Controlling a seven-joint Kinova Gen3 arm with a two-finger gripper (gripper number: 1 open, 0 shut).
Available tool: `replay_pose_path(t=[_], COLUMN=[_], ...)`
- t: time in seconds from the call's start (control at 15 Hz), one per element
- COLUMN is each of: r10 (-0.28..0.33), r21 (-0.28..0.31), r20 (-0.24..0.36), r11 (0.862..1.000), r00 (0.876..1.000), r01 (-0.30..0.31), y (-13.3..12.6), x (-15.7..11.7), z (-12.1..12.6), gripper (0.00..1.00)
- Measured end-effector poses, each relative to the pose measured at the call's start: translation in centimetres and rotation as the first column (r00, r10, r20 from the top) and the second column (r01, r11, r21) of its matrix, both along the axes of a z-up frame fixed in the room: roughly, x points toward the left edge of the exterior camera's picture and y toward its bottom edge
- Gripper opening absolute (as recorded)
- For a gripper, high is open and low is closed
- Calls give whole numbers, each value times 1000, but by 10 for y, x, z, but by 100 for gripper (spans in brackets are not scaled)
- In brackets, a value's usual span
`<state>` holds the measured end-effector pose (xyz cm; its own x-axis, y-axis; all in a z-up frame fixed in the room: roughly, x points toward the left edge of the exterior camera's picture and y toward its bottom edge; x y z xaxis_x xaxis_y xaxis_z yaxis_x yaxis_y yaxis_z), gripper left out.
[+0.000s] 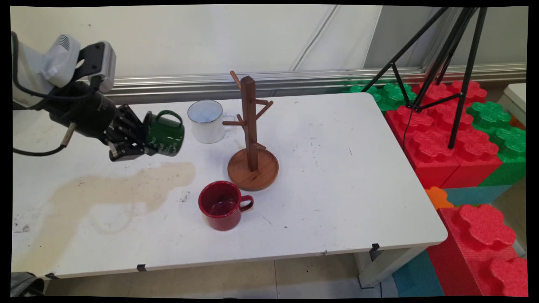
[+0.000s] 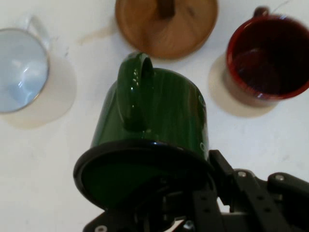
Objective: Place the picked object on the table
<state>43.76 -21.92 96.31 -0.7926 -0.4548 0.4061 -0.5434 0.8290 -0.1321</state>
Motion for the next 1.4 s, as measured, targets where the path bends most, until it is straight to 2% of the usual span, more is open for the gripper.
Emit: replay_pose_path(t=[0.33, 0.53, 0.93, 1.4], r10=[34, 46, 53, 15], r21=[35, 65, 106, 158], r20=[118, 182, 265, 395], r11=[999, 996, 991, 984], r00=[992, 982, 963, 919], r01=[-38, -58, -83, -84], y=[-22, -39, -59, -71], x=[11, 16, 18, 23], z=[-11, -25, -46, -76], gripper=[0, 0, 0, 0])
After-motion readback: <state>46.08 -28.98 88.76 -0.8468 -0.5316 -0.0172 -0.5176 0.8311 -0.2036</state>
